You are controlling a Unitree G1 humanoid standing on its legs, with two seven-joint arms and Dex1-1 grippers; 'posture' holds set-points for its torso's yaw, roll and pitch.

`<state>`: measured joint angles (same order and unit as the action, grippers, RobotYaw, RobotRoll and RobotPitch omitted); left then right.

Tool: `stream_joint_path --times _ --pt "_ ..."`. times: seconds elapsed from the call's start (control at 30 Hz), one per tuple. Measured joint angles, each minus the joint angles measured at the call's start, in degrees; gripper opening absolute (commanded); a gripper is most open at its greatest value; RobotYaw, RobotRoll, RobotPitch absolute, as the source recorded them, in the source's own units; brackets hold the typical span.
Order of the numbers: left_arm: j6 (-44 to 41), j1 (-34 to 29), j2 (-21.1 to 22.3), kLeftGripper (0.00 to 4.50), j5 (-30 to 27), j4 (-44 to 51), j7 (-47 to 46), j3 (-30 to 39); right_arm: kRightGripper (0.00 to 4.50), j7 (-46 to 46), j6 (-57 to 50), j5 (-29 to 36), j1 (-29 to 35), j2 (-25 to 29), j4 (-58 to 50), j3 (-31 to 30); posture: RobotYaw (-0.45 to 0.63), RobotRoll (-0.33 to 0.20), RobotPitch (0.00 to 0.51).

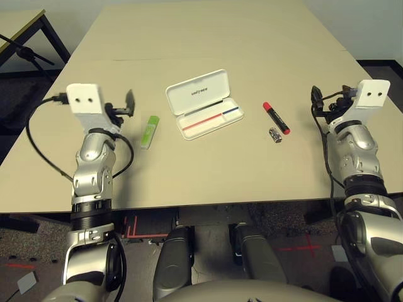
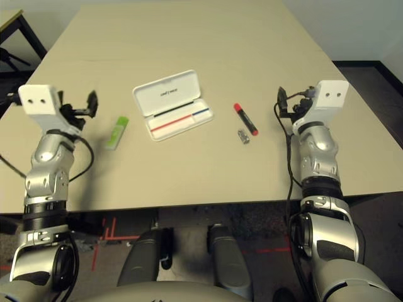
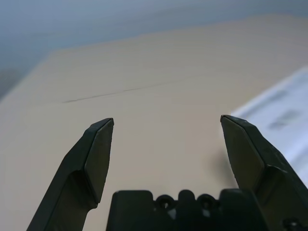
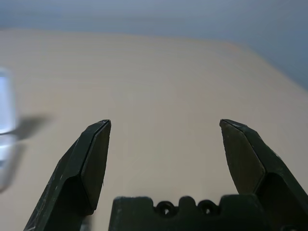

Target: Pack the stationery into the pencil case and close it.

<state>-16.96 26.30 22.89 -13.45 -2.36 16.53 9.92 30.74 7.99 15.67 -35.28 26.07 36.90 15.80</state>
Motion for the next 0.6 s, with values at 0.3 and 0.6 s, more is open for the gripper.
stream_joint_path --times 0.3,0.6 --pt "-8.3 2.8 6.6 4.46 0.3 1.4 18.6 -12.9 4.5 27.8 -2.9 5.2 -1.1 7.1 -1.2 -3.3 -0.04 0.0 0.112" --pt "-15.8 7.6 12.0 4.46 5.2 1.0 31.8 -25.9 4.5 45.7 -6.8 6.9 -4.3 11.2 -1.2 -6.4 -0.04 0.0 0.11"
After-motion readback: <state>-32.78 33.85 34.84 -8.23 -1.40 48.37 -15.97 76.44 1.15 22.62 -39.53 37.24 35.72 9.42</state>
